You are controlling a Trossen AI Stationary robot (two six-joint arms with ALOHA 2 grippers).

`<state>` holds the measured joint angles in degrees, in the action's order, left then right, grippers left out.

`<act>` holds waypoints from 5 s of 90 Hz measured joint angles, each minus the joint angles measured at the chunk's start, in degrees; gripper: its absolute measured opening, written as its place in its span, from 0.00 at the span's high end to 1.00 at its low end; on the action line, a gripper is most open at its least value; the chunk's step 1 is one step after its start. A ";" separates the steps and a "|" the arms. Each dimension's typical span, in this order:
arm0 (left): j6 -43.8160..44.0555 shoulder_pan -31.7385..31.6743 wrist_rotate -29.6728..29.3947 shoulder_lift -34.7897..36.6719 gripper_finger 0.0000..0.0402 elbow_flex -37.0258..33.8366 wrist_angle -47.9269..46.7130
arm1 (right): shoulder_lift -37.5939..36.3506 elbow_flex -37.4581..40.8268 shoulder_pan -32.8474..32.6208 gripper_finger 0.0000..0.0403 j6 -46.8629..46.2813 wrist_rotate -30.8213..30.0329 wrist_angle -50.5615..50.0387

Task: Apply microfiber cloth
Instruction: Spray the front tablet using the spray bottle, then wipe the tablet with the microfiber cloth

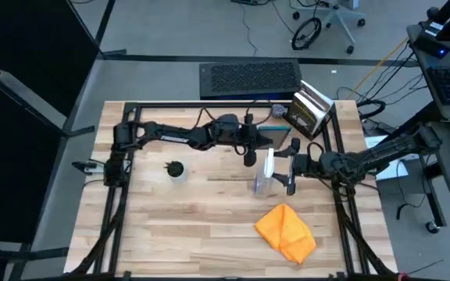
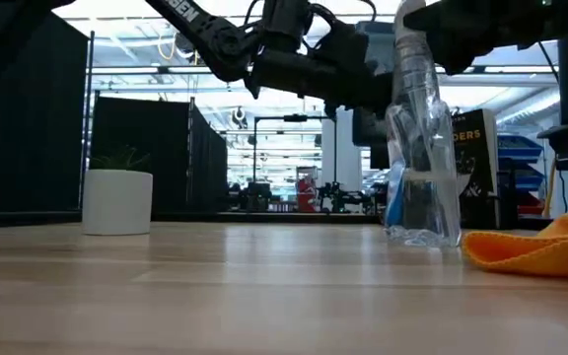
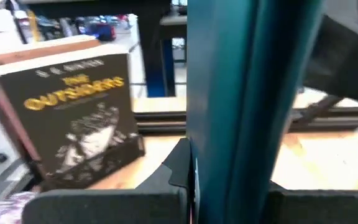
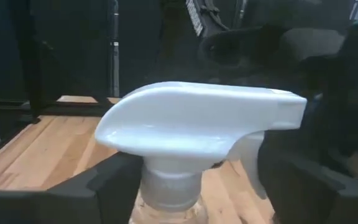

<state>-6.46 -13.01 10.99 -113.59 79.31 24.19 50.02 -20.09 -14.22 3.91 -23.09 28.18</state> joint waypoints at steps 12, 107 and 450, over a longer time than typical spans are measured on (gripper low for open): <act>-4.02 -0.71 -5.91 4.36 0.98 0.00 -8.27 | -0.41 -0.09 -0.17 0.17 -1.08 -3.08 -1.96; -4.81 0.85 -16.52 21.54 0.98 0.09 -27.73 | -10.96 -0.03 -0.13 0.13 -12.48 -3.63 -18.62; 22.71 28.89 7.17 -3.09 0.97 7.54 -64.11 | 35.58 -13.49 -47.25 0.13 -95.25 -5.70 -36.03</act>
<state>16.26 15.88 18.16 -116.68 86.85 -39.91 85.60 -33.58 -61.47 -91.34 -28.80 -7.84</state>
